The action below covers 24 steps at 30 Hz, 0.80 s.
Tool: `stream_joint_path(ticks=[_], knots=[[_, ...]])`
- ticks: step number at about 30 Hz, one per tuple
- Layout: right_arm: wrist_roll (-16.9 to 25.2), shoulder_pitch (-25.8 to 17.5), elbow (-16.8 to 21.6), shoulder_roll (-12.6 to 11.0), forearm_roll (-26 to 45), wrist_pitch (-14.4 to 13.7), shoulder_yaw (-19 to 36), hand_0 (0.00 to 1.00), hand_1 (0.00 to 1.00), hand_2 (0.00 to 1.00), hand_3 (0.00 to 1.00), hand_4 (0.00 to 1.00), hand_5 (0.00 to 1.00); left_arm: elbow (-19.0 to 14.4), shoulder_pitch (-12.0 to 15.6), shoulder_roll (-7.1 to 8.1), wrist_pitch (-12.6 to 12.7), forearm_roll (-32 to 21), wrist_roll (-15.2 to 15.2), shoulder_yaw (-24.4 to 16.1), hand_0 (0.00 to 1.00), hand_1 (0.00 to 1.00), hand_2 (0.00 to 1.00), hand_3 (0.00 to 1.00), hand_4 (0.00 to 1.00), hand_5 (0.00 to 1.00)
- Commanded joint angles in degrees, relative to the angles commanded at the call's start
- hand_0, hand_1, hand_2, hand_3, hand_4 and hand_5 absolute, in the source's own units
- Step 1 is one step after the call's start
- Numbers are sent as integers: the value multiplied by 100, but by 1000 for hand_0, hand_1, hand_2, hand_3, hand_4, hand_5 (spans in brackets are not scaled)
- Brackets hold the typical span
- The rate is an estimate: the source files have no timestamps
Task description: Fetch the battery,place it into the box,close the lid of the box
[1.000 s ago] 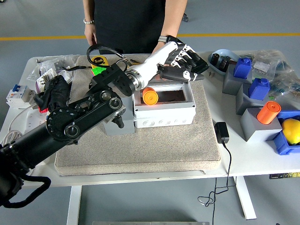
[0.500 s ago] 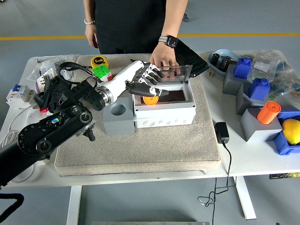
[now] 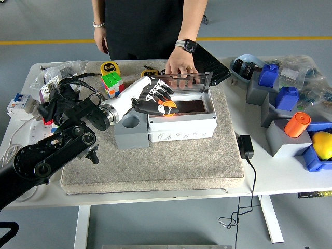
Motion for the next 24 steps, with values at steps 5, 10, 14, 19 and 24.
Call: stream_joint_path(ticks=[5,10,14,19,24], knots=[[4,3,14,-5,-24,-9,30,663,632,631,533,870,433,39,-106,-143,1,-58,5,154,396,595,570,546,962,237],[-8,-4,8,-3,8,10,-15,663,632,631,533,870,433,125,-229,-363,6,-134,-1,277,396,595,570,546,962,237],[3,12,18,-2,-11,-4,-8,664,633,631,533,870,433,193,-338,-548,-5,-176,-2,281,396,591,572,548,945,218],[17,18,38,-6,-56,-28,42,664,632,630,533,870,433,214,-483,-626,5,-202,-24,222,396,589,572,548,941,215],[14,3,31,-6,-39,-23,31,664,632,630,533,871,433,206,-525,-601,16,-209,-41,156,395,588,571,548,940,215]])
